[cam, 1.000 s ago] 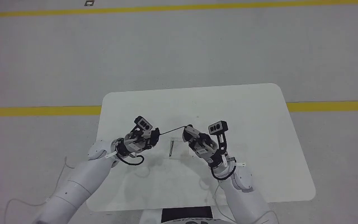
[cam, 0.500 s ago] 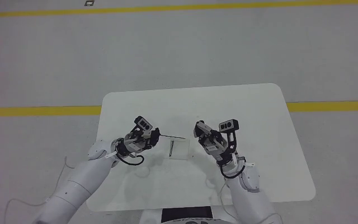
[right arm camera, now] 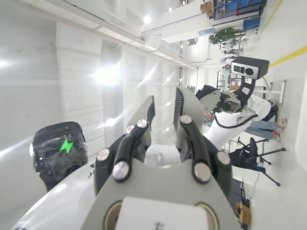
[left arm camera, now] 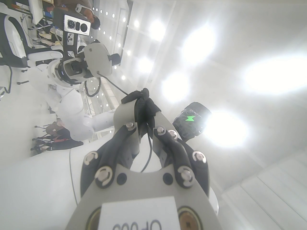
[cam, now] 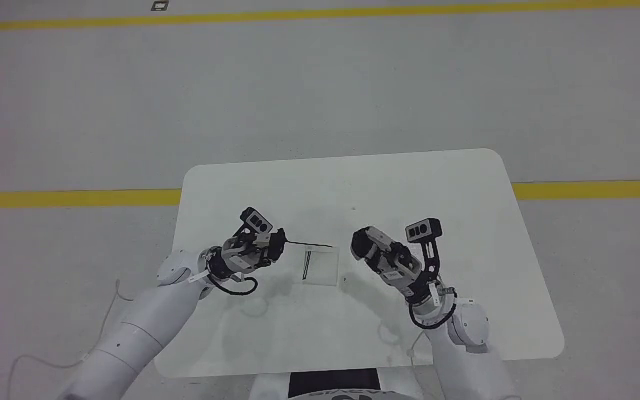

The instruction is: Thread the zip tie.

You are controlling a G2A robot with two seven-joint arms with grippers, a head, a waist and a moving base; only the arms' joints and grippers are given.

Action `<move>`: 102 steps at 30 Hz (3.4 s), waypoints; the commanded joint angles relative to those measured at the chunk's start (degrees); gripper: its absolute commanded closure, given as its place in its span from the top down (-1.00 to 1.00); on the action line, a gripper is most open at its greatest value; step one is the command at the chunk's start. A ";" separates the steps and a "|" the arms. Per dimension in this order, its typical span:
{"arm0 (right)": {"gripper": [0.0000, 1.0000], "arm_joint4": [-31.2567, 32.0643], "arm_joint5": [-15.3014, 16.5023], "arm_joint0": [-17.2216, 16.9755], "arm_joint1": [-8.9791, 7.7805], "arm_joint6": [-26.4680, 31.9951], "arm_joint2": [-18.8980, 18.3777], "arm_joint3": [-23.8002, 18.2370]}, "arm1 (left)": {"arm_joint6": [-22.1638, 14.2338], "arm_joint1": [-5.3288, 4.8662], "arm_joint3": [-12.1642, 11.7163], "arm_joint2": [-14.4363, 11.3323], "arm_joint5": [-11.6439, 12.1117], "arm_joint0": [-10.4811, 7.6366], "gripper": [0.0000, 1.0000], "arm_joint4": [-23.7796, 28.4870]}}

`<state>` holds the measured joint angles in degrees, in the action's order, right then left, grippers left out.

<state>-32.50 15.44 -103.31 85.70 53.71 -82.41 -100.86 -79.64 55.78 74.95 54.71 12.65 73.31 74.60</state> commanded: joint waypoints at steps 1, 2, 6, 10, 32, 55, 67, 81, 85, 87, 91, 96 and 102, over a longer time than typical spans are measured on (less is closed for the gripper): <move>1.00 0.06 -0.02 0.00 0.00 0.00 0.00 0.00 | 0.00 0.00 0.00 0.00 0.00 0.00 -1.00 0.00; 1.00 0.06 -0.02 0.00 0.00 0.00 0.00 0.00 | 0.00 0.00 0.00 0.00 0.00 0.00 -1.00 0.00; 1.00 0.06 -0.02 0.00 0.00 0.00 0.00 0.00 | 0.00 0.00 0.00 0.00 0.00 0.00 -1.00 0.00; 1.00 4.47 0.37 0.02 -0.65 -2.91 -2.18 -1.44 | 0.00 0.00 0.00 0.00 0.00 0.00 -1.00 0.00; 1.00 14.43 1.15 -0.93 -2.59 -6.68 -6.73 -4.49 | 1.42 -0.12 1.84 0.79 -0.08 0.14 -1.00 -2.20; 1.00 14.43 1.15 -0.93 -2.59 -6.68 -6.73 -4.49 | 6.07 -2.90 16.28 12.20 -0.37 6.74 -1.00 -10.30; 1.00 14.43 1.15 -0.93 -2.59 -6.68 -6.73 -4.49 | 10.58 -3.15 22.59 15.81 -8.87 9.30 -1.00 -5.62; 1.00 14.43 1.15 -0.93 -2.59 -6.68 -6.73 -4.49 | 14.21 -2.83 24.26 17.63 -15.14 12.17 -1.00 -0.26; 1.00 14.43 1.15 -0.93 -2.59 -6.68 -6.73 -4.49 | 14.02 -2.75 24.69 17.97 -14.99 12.30 -1.00 -0.54; 1.00 14.43 1.15 -0.93 -2.59 -6.68 -6.73 -4.49 | 14.02 -2.75 24.69 17.97 -14.99 12.30 -1.00 -0.54; 1.00 14.43 1.15 -0.93 -2.59 -6.68 -6.73 -4.49 | 14.49 -2.73 24.64 17.95 -14.99 12.31 -1.00 -0.54; 1.00 14.43 1.15 -0.93 -2.59 -6.68 -6.73 -4.49 | 18.51 -2.18 24.60 17.61 -17.12 12.60 -1.00 4.85; 1.00 14.43 1.15 -0.93 -2.59 -6.68 -6.73 -4.49 | 18.97 -1.84 24.64 17.82 -18.35 12.79 -1.00 7.20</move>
<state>-18.08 16.59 -104.24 83.11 47.04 -89.14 -105.35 -60.61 53.93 99.58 72.55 -5.69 86.10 81.81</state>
